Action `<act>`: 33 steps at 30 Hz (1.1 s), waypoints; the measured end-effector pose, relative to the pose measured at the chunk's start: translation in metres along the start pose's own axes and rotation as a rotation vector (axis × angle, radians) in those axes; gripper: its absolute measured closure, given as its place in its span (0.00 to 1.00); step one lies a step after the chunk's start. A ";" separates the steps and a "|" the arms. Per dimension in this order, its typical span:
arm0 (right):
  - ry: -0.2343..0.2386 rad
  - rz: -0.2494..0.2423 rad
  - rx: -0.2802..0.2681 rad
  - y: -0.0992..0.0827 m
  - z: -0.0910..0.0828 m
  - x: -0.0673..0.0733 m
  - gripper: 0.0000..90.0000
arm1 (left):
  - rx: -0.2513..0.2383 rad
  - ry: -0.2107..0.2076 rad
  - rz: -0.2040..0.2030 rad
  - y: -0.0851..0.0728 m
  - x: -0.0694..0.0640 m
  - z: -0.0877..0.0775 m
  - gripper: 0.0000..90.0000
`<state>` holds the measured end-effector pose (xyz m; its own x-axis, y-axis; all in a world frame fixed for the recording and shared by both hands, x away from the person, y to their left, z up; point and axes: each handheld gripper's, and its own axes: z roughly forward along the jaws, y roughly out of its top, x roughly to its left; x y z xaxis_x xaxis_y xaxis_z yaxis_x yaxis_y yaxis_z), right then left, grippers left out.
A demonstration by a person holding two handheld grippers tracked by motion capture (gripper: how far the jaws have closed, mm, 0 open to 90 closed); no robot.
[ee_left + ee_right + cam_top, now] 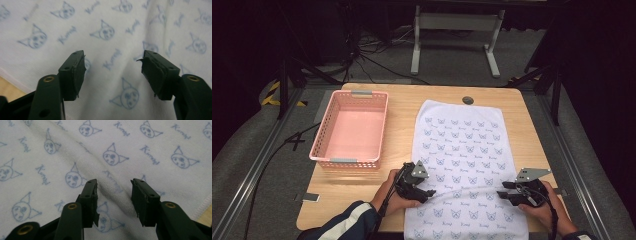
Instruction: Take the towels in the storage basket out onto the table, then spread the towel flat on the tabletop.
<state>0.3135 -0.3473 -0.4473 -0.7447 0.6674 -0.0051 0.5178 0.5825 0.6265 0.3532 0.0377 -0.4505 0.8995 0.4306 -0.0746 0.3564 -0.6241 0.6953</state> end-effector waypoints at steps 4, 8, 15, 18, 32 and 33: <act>-0.063 0.048 -0.066 0.011 -0.009 -0.014 0.59 | -0.054 0.042 -0.038 0.023 0.018 0.000 0.33; -0.143 0.066 -0.093 0.027 -0.013 -0.033 0.57 | -0.073 0.106 -0.080 0.048 0.042 0.010 0.29; -0.245 0.133 -0.108 0.075 0.012 -0.093 0.53 | -0.104 0.190 -0.192 0.087 0.099 0.037 0.26; -0.294 0.157 -0.099 0.085 0.021 -0.107 0.54 | -0.095 0.220 -0.228 0.089 0.110 0.046 0.26; -0.234 0.230 -0.024 0.078 0.063 -0.130 0.66 | 0.022 0.269 -0.219 0.073 0.118 0.072 0.56; -0.230 0.227 -0.020 0.076 0.061 -0.128 0.66 | 0.035 0.260 -0.210 0.071 0.112 0.069 0.56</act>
<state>0.4740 -0.3604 -0.4469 -0.4950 0.8681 -0.0382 0.6497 0.3990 0.6471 0.4967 -0.0030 -0.4587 0.7126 0.7011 -0.0259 0.5394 -0.5240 0.6591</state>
